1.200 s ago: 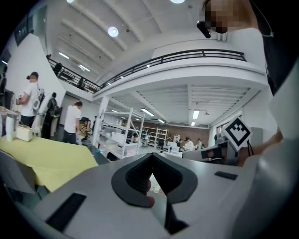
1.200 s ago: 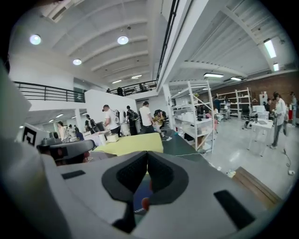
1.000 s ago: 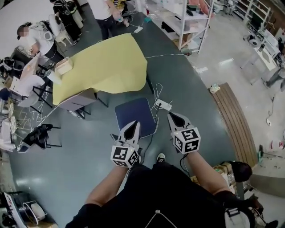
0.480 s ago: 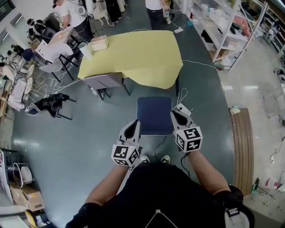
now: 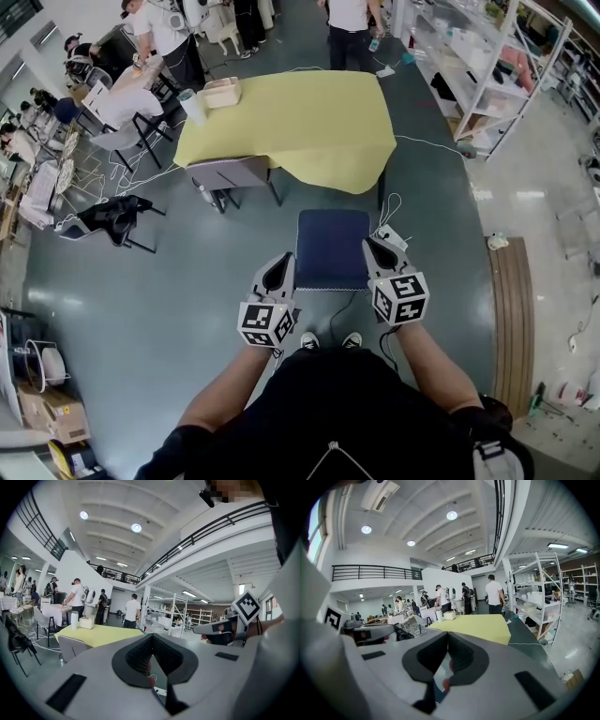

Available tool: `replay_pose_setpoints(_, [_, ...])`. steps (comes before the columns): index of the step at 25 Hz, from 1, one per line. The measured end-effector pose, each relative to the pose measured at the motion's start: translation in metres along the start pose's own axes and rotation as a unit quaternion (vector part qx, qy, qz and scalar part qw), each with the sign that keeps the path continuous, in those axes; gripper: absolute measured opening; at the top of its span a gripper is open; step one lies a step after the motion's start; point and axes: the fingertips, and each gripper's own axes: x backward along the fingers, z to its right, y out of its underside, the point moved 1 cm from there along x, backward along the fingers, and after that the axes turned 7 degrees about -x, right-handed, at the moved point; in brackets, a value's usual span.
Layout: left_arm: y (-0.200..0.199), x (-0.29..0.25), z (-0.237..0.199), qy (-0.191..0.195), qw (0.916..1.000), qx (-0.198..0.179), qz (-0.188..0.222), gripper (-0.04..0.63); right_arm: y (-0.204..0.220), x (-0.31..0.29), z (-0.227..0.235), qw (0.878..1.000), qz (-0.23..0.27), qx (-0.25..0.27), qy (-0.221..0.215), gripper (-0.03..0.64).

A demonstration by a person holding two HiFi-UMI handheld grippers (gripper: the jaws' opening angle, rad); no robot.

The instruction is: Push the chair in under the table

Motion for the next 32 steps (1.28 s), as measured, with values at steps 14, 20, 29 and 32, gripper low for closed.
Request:
replay_pose_setpoints(14, [0.048,-0.013,0.001,0.018,0.9983,0.003,-0.055,0.009,0.055,-0.003,0.019,0.998,-0.060,-0.014,0.028,0.015])
replay_pose_setpoints(20, [0.093,-0.022,-0.006,0.024,0.9954,0.005,-0.092,0.009,0.094,-0.017,0.028,0.995,-0.099,-0.004,0.032,0.015])
replay_pose_setpoints(29, [0.165,-0.033,-0.004,0.054,0.9882,0.001,-0.144,0.009,0.162,-0.040,0.042,0.988,-0.151,0.010,0.030,0.015])
replay_pose_setpoints(32, [0.186,-0.036,0.002,0.071,0.9862,0.007,-0.149,0.009,0.190,-0.046,0.044,0.984,-0.175,0.019,0.026,0.015])
